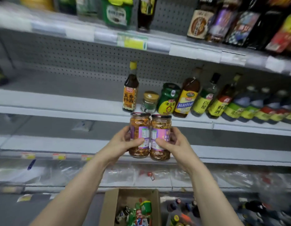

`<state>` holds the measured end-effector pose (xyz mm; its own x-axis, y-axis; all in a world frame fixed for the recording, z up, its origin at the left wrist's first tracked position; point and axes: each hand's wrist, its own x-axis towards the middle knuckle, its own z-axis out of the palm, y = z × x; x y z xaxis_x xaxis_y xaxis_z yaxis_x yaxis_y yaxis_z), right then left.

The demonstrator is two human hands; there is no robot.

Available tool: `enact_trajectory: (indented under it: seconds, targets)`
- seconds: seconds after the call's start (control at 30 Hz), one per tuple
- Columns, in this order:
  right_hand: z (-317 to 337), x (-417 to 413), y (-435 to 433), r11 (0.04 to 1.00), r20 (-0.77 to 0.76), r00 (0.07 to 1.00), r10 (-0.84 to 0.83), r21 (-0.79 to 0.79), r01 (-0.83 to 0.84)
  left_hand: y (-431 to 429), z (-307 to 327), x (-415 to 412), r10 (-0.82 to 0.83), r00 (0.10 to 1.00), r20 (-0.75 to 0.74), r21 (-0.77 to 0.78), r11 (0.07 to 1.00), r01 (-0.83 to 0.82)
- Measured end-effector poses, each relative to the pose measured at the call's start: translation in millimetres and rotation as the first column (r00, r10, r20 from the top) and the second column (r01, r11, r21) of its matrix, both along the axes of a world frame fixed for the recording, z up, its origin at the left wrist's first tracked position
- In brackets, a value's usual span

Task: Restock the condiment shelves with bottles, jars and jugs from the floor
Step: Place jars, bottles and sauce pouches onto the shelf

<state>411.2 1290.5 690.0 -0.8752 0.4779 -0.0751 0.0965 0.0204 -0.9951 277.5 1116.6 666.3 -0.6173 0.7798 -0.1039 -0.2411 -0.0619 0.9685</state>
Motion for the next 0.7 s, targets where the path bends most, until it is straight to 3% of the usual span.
enact_trajectory:
  seconds: [0.47, 0.7]
  targets:
    - [181.8, -23.1, 88.2, 0.908, -0.363, 0.925, -0.108, 0.343, 0.241, 77.7, 170.9, -18.7, 0.167, 0.938, -0.303, 0.242, 0.966, -0.094]
    - [255.8, -49.5, 159.1, 0.833, -0.508, 0.82, -0.264, 0.309, 0.46, 122.0, 209.5, -26.3, 0.248, 0.884, -0.397, 0.265, 0.953, -0.149]
